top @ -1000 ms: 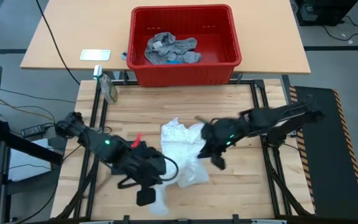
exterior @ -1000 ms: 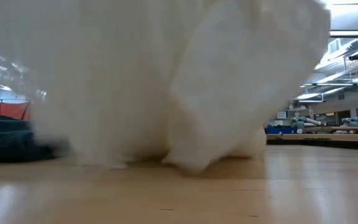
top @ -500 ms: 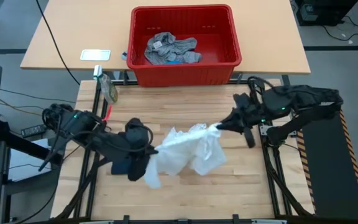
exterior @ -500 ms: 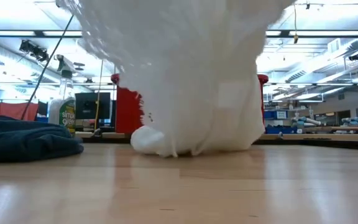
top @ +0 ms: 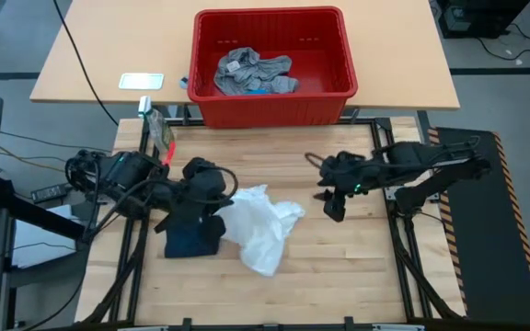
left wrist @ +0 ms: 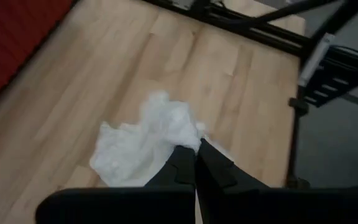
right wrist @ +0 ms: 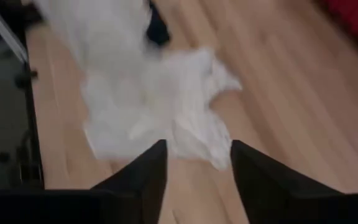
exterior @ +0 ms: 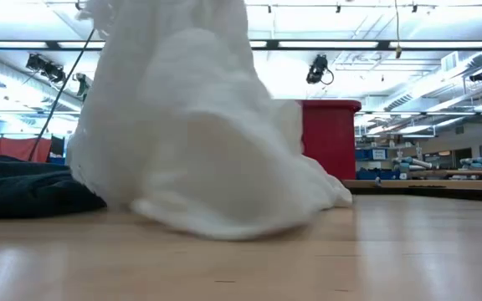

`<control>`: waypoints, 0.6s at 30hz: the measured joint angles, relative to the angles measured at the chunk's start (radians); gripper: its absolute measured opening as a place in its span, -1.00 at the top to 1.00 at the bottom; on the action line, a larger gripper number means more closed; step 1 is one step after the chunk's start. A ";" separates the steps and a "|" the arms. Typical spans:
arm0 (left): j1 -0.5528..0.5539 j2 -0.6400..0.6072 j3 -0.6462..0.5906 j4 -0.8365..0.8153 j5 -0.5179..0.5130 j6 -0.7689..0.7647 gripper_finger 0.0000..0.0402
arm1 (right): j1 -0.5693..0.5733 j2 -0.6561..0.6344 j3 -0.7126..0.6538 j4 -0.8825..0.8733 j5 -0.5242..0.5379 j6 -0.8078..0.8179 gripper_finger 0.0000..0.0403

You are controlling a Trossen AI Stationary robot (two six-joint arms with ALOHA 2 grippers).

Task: Fold laundry
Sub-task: Fold the white dress

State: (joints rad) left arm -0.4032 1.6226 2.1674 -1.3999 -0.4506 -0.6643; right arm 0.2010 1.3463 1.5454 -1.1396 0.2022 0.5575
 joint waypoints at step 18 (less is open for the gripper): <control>0.253 0.001 0.000 -0.006 -0.132 -0.152 1.00 | -0.113 0.012 -0.744 1.071 -0.402 0.211 -0.34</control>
State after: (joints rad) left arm -0.1501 1.6234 2.1674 -1.4063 -0.5823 -0.8159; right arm 0.0878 1.3579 0.8009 -0.0685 -0.1997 0.7689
